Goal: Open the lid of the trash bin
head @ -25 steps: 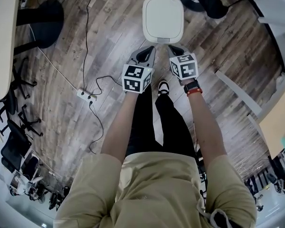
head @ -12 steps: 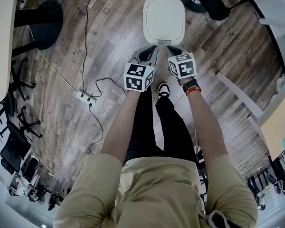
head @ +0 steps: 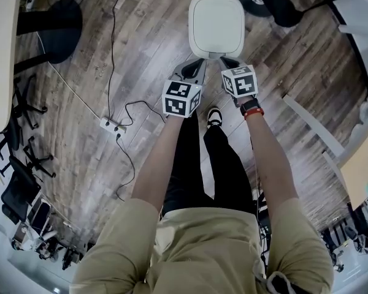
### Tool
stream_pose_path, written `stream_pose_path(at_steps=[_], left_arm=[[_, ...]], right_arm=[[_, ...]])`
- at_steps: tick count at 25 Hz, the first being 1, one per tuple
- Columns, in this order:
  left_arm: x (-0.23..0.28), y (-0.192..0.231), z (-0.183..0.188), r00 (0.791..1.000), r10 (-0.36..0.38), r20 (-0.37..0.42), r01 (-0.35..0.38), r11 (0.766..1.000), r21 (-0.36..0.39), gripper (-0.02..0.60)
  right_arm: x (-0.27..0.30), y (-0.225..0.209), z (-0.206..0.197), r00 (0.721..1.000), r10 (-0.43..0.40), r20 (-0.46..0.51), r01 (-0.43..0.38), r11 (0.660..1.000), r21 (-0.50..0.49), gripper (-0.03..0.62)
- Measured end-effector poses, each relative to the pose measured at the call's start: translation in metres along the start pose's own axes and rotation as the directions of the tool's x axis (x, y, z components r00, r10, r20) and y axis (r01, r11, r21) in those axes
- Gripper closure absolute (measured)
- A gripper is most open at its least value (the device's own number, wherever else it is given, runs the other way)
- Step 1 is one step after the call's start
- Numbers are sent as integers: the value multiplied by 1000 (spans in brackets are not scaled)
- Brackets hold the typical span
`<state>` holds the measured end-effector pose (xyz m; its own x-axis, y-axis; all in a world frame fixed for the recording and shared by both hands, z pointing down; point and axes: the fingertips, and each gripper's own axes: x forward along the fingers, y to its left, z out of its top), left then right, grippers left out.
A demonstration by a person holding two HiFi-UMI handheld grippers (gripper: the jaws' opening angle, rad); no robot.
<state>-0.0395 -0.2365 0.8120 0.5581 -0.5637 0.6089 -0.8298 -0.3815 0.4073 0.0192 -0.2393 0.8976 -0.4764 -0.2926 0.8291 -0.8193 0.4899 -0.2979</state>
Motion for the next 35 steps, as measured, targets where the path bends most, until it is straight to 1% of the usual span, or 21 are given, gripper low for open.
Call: stream_pose_path(at_steps=[6,11,17,35], left_arm=[[5,12,-9,1000,5,-4,-5,1000,-5,558],[9,13,-15,1000,-3,-9,3,1000,-12,558],[16,14,-21,1000,-10,-12,10,1000,-15,558],[34,30,-35,1000,-14,-23,13,1000,-28,558]], right_arm=[[19,-1,0,1000,8,5,-8,1000,2,577],[24,-5,-7,1000,-2,-1,2,1000,-3,577],[33,-7,-19,1000,0,-15,0,1000,1,577],[58,-17,-36,998,-3,-56,5,1000,27,577]])
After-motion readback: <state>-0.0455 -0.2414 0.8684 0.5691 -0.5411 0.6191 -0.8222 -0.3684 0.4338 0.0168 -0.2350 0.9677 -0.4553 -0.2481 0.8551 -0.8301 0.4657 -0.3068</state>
